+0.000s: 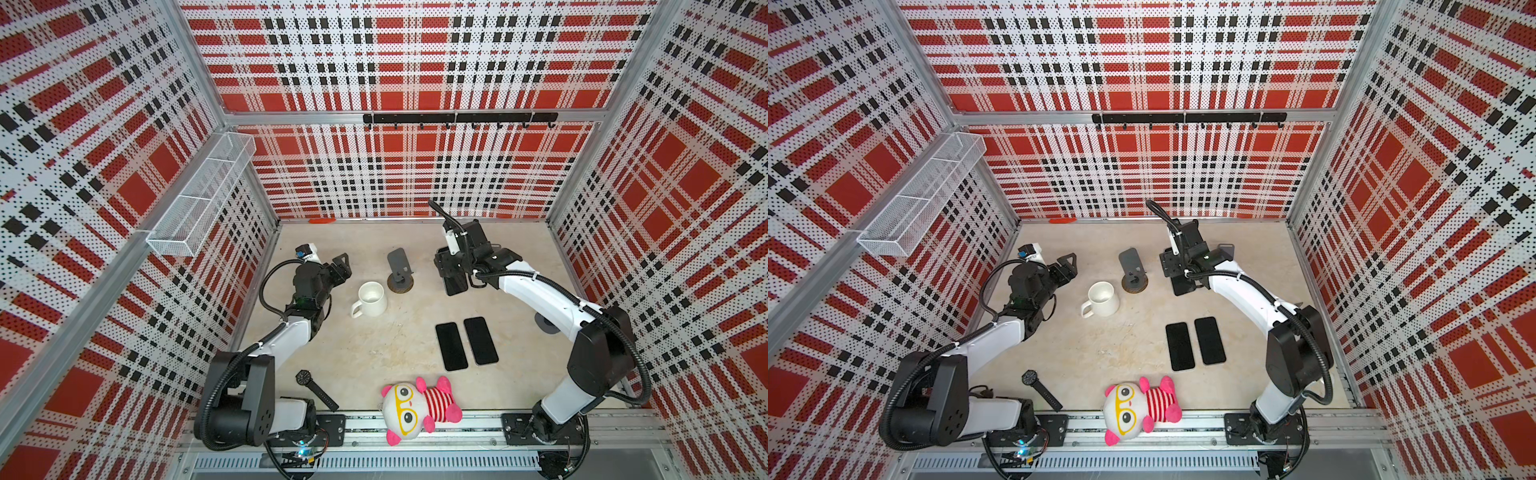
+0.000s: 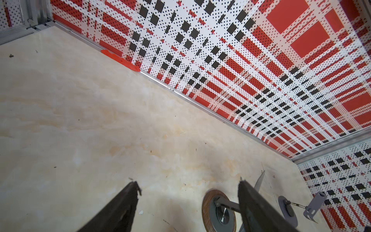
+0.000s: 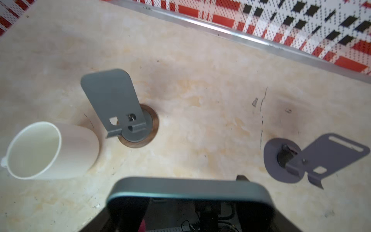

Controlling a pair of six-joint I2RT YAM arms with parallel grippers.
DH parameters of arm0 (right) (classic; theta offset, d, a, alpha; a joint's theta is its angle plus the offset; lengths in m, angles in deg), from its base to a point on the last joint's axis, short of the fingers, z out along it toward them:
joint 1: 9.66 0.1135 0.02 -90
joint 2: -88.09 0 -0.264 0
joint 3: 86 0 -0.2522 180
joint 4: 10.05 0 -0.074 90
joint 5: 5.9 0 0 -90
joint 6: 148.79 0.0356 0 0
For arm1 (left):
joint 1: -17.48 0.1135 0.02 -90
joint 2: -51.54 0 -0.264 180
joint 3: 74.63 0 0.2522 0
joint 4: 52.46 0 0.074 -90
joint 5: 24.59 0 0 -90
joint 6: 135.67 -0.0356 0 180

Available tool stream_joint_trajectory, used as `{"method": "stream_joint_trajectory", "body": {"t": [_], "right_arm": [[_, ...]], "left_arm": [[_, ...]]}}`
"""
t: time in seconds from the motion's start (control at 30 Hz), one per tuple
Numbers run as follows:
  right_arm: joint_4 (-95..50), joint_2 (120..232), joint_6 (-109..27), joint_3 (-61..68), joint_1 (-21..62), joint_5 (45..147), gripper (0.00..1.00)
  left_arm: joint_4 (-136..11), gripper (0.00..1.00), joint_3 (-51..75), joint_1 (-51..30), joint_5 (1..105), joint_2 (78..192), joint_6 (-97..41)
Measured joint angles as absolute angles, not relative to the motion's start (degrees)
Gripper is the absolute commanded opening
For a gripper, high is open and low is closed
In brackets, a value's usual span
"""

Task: Remove the phone from the phone stand
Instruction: Place the phone at the bottom-center of the table.

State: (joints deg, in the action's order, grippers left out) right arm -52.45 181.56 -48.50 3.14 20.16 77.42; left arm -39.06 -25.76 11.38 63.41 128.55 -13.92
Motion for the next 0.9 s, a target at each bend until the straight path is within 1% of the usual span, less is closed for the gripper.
{"method": "stream_joint_trajectory", "body": {"t": [0.2, 0.27, 0.37, 0.5, 0.67, 0.9], "right_arm": [[-54.83, 180.12, -47.04, 9.52, 18.30, 76.66, 0.71], [-55.03, 180.14, -46.21, 10.60, 18.06, 76.94, 0.70], [-55.47, 181.26, -44.46, 9.90, 18.02, 79.04, 0.69], [-53.46, 185.30, -42.32, 7.08, 18.70, 83.08, 0.71], [-52.65, 191.03, -40.55, 4.19, 22.54, 84.94, 0.71], [-52.54, 196.16, -36.68, 3.12, 31.09, 86.93, 0.71]], "left_arm": [[-39.39, 0.82, -25.67, 11.29, 63.73, 128.77, -14.05], [-39.47, 0.82, -25.67, 11.29, 63.67, 128.77, -14.01], [-39.69, 0.82, -25.67, 11.29, 63.23, 128.77, -13.77], [-39.74, 0.82, -25.67, 11.29, 62.60, 128.77, -13.14], [-40.83, 0.82, -25.78, 12.16, 62.25, 127.79, -12.85], [-41.03, 0.82, -27.84, 15.38, 62.38, 123.35, -12.76]]}}
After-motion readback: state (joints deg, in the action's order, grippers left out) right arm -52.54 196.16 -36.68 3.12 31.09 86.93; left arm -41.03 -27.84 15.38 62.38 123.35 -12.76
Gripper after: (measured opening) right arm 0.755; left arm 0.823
